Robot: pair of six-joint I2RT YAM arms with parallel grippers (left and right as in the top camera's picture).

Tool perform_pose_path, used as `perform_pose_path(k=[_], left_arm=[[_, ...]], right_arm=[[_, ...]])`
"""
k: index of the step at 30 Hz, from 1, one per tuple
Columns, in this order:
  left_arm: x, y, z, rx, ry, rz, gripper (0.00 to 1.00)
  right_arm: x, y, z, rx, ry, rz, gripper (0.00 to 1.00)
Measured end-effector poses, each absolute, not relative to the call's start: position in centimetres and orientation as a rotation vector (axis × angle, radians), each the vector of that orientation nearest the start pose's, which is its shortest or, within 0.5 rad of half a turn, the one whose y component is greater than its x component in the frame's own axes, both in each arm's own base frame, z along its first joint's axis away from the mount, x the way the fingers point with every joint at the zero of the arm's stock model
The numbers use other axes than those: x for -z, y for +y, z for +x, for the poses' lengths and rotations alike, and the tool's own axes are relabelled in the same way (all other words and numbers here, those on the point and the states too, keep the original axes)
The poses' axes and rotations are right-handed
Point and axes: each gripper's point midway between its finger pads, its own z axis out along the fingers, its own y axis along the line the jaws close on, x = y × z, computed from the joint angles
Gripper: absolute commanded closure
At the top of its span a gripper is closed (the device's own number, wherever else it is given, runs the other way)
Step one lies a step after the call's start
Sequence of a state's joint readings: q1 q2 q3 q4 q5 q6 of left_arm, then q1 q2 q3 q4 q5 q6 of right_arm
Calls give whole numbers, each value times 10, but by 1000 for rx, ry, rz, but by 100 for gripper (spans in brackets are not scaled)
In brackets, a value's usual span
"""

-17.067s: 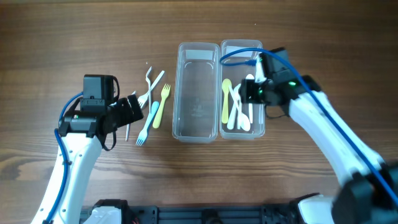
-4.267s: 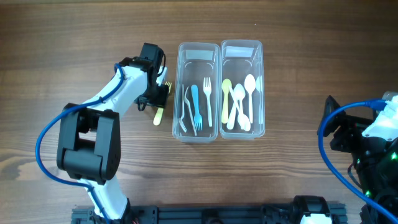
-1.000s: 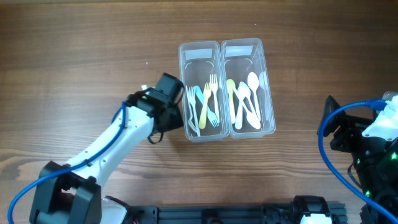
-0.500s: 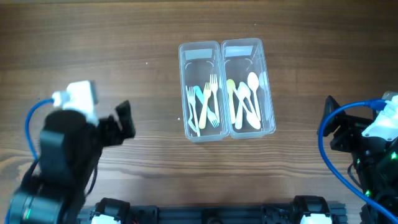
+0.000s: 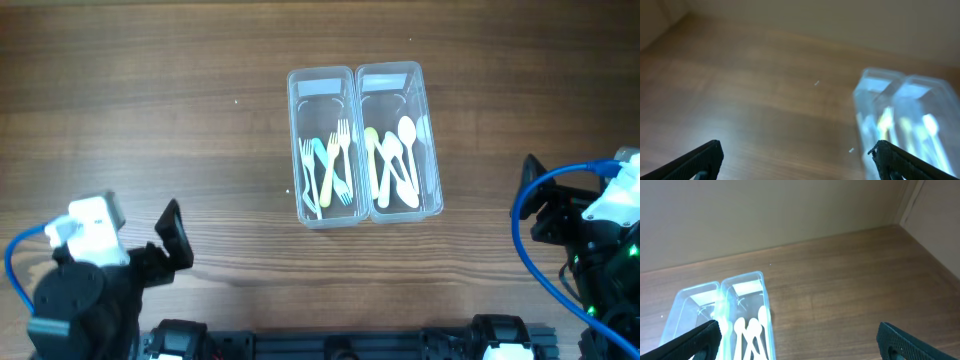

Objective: Pack container

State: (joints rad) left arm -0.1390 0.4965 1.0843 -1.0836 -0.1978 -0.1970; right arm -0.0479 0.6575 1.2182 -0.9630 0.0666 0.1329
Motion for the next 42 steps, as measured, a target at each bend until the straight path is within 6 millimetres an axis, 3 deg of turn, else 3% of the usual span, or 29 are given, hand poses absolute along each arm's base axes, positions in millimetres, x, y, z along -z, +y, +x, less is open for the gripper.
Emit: perform_pose_path(k=[3,8,15,29,42], left_arm=[[-282,16,178,-4,1959,-216,0],[-189,4,203,51,1944,-180,0],[-141,0,211,72,1931,-167,0],[-113,13,212,26,1983,-230,0],[-113,13,212,26,1982,-230,0]], right_arm=[[-360,-22,212,11,1960,221,0],[-359,-22,211,10,1962,221,0],[-359,-22,211,10,1962,221,0],[-359,-22,211,10,1962,221,0],[-359,-22,211,10,1962,221,0]])
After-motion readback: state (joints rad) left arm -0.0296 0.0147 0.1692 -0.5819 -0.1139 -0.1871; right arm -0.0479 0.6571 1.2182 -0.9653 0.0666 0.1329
